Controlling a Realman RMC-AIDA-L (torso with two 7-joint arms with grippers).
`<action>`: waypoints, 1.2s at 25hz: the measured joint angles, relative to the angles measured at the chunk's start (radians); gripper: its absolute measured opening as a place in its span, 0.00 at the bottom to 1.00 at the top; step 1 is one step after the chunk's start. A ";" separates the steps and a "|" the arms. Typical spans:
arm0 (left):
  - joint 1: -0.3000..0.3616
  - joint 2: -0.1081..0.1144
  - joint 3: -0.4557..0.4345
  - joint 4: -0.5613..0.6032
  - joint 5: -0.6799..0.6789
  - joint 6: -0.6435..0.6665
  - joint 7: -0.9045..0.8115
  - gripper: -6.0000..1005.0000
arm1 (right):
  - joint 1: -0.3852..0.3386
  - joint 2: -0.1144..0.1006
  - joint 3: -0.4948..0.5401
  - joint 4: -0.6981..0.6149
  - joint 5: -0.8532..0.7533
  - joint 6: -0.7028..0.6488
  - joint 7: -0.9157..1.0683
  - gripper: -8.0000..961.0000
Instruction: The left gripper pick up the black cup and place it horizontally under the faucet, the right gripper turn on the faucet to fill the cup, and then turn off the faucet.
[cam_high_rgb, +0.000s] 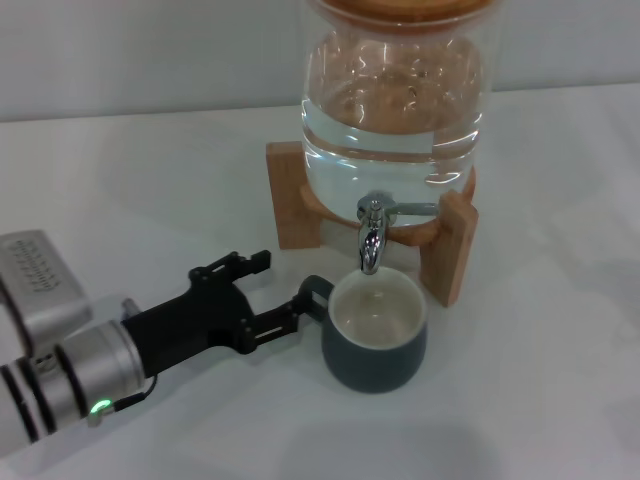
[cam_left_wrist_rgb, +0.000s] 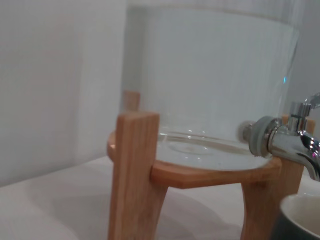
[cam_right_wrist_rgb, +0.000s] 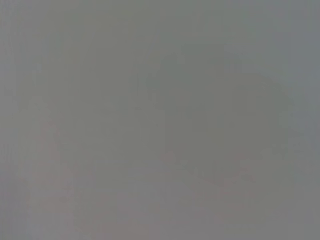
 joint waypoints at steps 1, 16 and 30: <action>0.023 0.001 -0.001 0.018 0.000 -0.015 -0.001 0.79 | -0.001 0.000 0.000 0.000 0.000 0.000 0.000 0.90; 0.118 0.007 -0.003 0.071 -0.068 -0.077 -0.003 0.79 | -0.029 -0.002 -0.014 -0.040 -0.056 0.024 0.010 0.90; 0.350 0.016 -0.004 0.177 -0.558 -0.169 0.034 0.78 | -0.062 -0.001 -0.176 -0.695 -0.516 0.130 0.663 0.89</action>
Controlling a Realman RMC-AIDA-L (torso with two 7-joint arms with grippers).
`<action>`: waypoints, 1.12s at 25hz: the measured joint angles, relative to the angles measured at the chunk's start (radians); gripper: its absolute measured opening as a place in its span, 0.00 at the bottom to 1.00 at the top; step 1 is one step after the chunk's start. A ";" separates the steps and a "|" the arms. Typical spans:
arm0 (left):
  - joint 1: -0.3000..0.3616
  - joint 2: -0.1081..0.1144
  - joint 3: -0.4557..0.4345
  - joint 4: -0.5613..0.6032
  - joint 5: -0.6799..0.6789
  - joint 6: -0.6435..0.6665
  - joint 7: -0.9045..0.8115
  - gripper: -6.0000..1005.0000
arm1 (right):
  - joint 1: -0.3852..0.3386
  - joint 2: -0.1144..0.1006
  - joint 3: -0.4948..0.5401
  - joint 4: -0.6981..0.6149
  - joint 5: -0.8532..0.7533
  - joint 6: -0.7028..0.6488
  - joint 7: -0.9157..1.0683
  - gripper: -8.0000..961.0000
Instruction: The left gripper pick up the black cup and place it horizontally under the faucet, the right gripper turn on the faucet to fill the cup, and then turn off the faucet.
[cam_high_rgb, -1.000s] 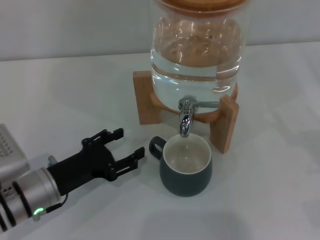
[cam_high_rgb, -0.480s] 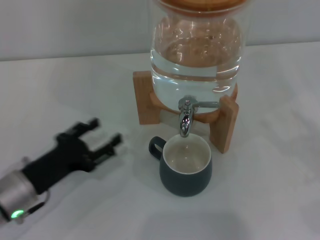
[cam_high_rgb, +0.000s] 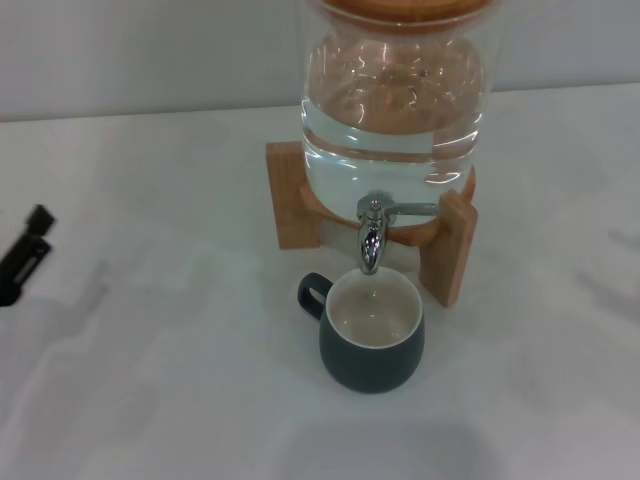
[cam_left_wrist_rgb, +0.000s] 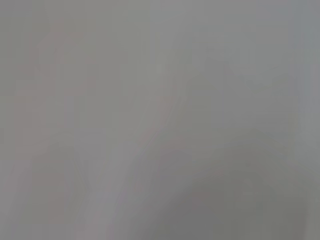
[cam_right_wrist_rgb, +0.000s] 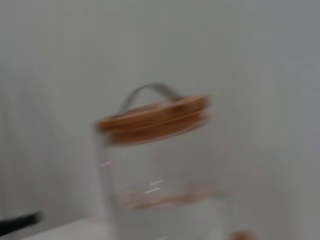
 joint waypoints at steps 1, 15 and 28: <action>0.008 0.000 0.000 0.000 -0.031 -0.001 0.012 0.78 | 0.002 0.001 -0.047 -0.033 -0.003 -0.001 0.029 0.89; 0.024 -0.003 0.000 -0.002 -0.082 -0.004 0.036 0.78 | 0.049 0.003 -0.435 -0.186 0.002 -0.094 0.186 0.89; 0.038 -0.003 0.001 -0.012 -0.086 -0.015 0.041 0.78 | 0.065 0.005 -0.603 -0.247 0.004 -0.281 0.229 0.89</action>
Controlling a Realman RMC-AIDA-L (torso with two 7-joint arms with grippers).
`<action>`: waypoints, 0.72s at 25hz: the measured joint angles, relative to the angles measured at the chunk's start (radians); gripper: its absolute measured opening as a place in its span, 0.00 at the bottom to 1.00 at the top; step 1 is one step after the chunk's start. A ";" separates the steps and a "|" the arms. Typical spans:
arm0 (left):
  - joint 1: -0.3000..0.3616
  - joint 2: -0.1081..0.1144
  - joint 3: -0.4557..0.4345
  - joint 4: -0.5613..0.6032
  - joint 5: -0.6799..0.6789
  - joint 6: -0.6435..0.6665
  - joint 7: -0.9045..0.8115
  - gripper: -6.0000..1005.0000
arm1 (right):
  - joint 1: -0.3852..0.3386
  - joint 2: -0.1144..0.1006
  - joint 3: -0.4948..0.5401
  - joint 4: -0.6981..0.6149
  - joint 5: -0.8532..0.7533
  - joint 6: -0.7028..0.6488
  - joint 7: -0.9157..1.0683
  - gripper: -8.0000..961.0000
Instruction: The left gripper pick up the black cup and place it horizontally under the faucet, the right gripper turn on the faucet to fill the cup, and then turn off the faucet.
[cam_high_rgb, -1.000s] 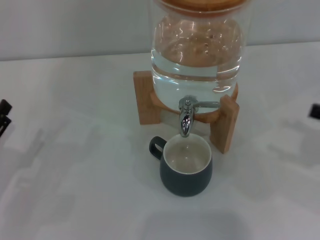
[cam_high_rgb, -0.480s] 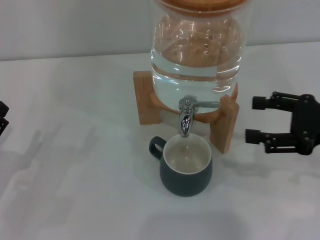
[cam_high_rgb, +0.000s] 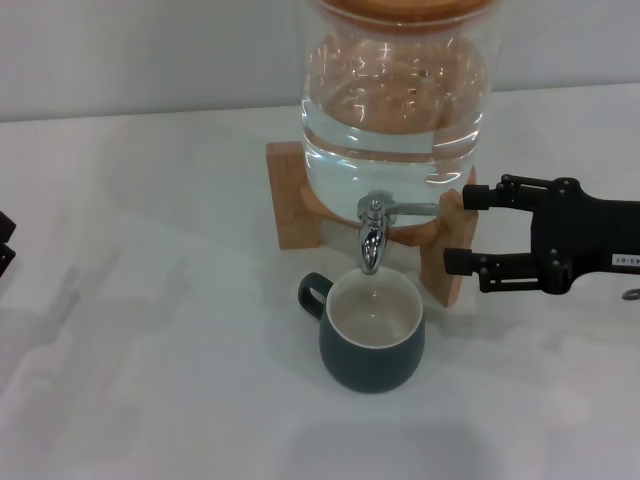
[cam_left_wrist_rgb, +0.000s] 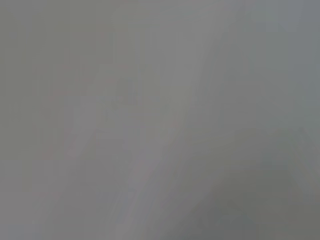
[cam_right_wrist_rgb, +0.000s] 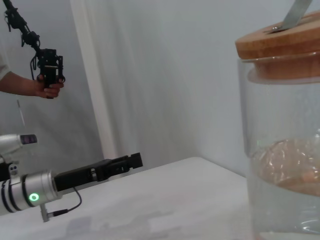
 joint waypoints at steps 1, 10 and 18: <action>0.001 0.000 0.000 0.000 0.000 -0.001 0.000 0.78 | 0.000 0.000 0.000 0.000 0.000 0.000 0.000 0.89; 0.008 0.000 -0.001 -0.002 -0.001 -0.010 0.000 0.78 | 0.025 -0.001 -0.052 -0.003 -0.007 -0.024 0.028 0.89; 0.008 0.000 -0.001 -0.002 -0.001 -0.010 0.000 0.78 | 0.034 -0.002 -0.104 -0.024 -0.007 -0.036 0.043 0.89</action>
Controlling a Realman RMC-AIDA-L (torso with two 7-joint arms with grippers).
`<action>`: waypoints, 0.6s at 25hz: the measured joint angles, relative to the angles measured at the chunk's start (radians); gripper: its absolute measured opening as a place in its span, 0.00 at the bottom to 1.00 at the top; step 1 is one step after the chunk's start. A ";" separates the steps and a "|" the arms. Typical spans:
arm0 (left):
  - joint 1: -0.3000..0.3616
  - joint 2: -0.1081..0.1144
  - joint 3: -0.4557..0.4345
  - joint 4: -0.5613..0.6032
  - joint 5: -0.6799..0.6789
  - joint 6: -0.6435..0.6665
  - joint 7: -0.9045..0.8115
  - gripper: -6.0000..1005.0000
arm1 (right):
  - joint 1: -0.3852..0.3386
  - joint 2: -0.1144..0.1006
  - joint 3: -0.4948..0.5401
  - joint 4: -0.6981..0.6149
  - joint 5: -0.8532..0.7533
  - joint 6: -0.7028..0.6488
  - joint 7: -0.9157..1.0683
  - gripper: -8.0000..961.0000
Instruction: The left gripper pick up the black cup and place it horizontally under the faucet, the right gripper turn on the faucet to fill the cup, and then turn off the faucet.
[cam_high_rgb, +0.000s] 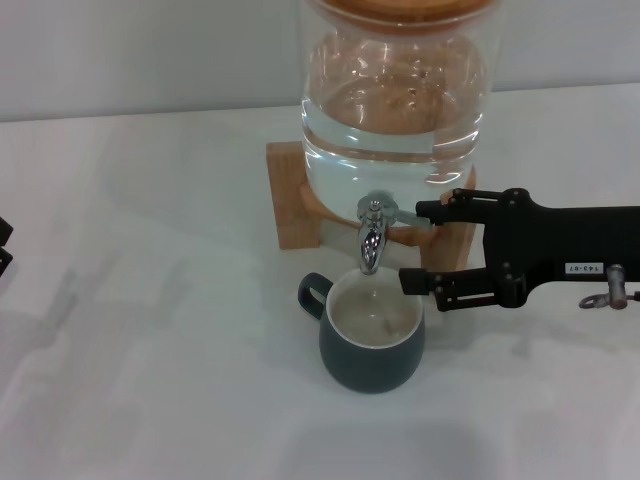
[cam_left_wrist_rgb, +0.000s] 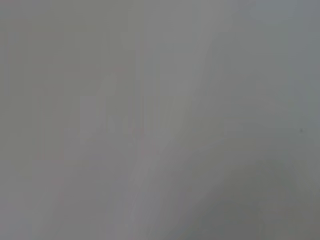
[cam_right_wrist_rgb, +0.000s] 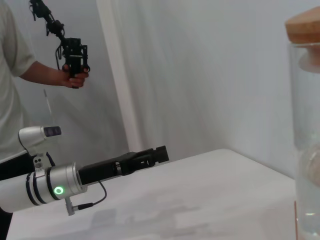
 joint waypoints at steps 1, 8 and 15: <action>0.000 0.000 0.000 0.000 0.000 0.001 0.000 0.78 | -0.001 0.000 -0.001 -0.002 0.001 0.002 0.000 0.89; 0.000 0.000 0.000 0.000 0.001 0.005 0.000 0.78 | -0.003 0.000 -0.026 -0.006 0.000 0.015 -0.001 0.89; -0.001 0.000 0.000 0.000 0.001 0.006 0.000 0.78 | -0.002 0.000 -0.036 -0.008 0.002 0.017 -0.008 0.87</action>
